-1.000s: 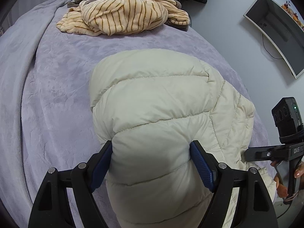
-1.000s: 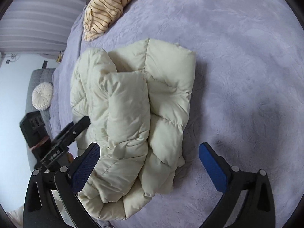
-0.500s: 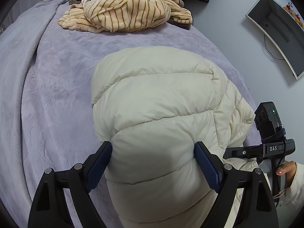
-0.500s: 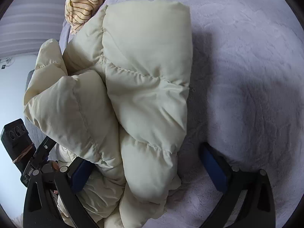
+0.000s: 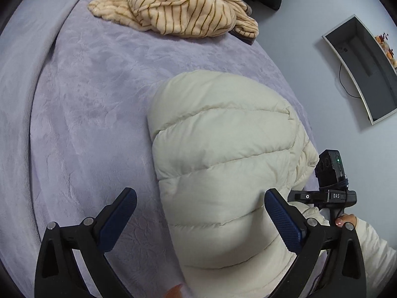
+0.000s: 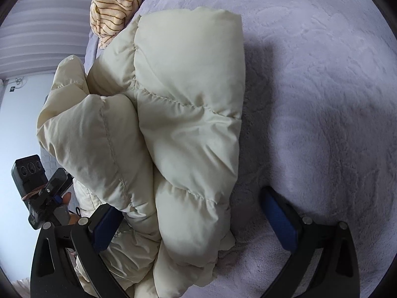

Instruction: Fold large clothes

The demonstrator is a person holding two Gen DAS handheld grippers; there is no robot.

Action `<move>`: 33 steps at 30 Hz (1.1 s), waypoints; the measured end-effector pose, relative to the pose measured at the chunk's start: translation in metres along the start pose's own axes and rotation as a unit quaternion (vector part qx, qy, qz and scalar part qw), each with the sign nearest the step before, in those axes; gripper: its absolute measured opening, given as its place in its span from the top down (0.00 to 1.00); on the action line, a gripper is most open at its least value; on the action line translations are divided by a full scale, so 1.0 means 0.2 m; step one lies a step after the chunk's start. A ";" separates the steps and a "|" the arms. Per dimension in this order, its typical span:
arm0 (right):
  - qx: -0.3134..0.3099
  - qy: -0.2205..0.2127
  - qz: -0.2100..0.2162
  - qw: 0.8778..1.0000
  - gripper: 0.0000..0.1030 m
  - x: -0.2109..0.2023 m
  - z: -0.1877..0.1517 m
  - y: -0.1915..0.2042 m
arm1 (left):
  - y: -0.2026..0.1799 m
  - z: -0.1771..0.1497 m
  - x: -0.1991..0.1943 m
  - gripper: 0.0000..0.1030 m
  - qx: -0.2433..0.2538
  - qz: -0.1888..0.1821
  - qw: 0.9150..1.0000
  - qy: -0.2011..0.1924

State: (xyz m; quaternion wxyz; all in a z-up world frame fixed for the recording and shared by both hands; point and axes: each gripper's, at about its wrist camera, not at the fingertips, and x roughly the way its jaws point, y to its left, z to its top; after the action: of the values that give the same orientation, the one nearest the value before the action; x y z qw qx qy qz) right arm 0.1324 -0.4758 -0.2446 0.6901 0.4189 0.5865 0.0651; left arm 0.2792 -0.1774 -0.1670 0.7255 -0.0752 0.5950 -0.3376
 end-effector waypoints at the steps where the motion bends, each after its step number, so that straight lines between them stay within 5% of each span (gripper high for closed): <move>1: 0.000 0.001 0.002 1.000 0.00 0.00 0.00 -0.01 | 0.05 0.00 0.01 0.00 -0.015 -0.011 1.000 0.013; 5: -0.002 0.005 0.010 1.000 0.00 0.00 0.01 -0.05 | 0.19 -0.06 0.08 0.00 -0.073 -0.072 0.994 0.045; 11: -0.014 -0.003 0.005 1.000 0.00 -0.06 0.00 -0.09 | 0.15 -0.07 0.21 0.00 -0.066 -0.123 0.987 0.075; 17: -0.021 0.008 0.008 1.000 0.00 0.01 0.02 -0.09 | 0.06 -0.05 0.38 0.00 -0.054 -0.134 0.985 0.098; 27: -0.041 0.006 0.098 0.994 0.00 0.13 0.09 -0.05 | -0.01 -0.08 0.42 0.06 -0.050 -0.132 0.987 0.078; 29: -0.032 0.004 0.108 0.994 0.04 0.12 0.08 -0.06 | -0.03 -0.08 0.39 0.11 -0.043 -0.133 0.988 0.070; 33: -0.008 0.007 0.139 0.990 0.28 0.08 0.04 -0.10 | -0.09 -0.10 0.35 0.15 -0.036 -0.131 0.989 0.065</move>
State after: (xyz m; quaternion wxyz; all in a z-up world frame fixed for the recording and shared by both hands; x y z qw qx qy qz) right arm 0.1370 -0.4838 -0.2688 0.6738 0.4904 0.5265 0.1684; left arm 0.2584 -0.2248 -0.2198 0.6315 -0.1562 0.6378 -0.4123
